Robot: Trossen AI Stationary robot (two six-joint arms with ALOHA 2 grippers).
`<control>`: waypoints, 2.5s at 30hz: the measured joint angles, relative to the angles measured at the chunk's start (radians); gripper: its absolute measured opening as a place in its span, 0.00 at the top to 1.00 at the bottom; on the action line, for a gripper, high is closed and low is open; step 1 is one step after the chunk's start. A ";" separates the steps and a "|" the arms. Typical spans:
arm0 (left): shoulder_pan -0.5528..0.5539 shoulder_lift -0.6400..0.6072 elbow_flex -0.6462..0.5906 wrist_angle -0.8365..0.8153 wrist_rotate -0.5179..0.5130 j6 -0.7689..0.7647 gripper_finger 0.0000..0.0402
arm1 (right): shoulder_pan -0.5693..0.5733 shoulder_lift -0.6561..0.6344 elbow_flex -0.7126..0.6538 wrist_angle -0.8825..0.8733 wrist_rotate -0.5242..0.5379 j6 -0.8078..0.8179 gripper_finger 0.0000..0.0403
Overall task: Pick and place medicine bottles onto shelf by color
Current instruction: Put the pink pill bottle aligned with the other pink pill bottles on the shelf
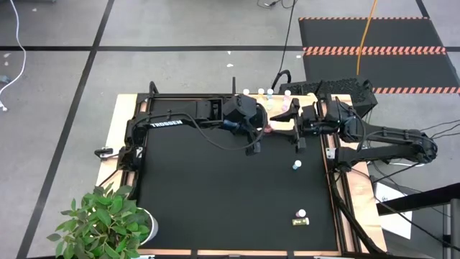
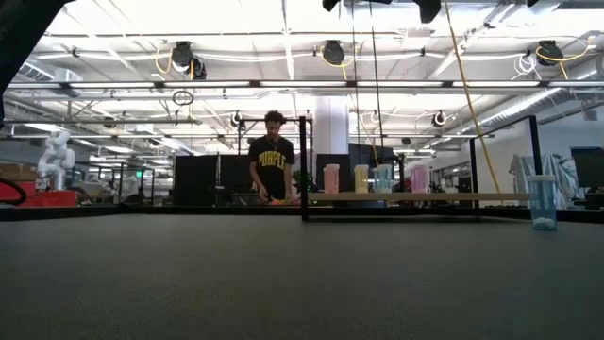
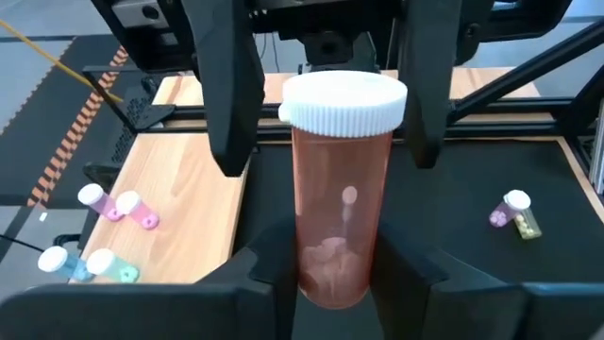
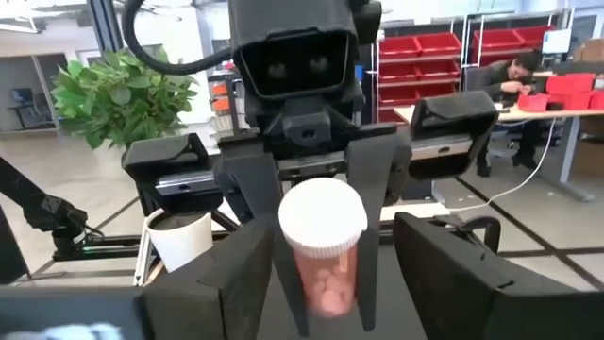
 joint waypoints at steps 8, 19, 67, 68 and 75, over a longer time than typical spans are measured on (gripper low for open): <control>0.000 0.000 0.000 0.000 0.001 -0.001 0.73 | 0.000 0.000 0.000 0.000 0.000 -0.005 0.60; 0.001 0.000 0.000 0.005 0.001 0.000 0.74 | 0.000 0.000 0.000 0.016 0.003 -0.006 0.67; 0.052 -0.070 0.006 -0.294 -0.093 -0.199 0.26 | -0.127 0.051 0.001 0.026 -0.018 -0.031 0.71; 0.059 -0.088 0.006 -0.345 -0.132 -0.228 0.23 | -0.138 0.064 0.001 0.023 -0.018 -0.032 0.71; 0.117 -0.227 0.006 -0.567 -0.333 -0.327 0.17 | -0.164 0.230 0.000 0.085 0.053 -0.082 0.71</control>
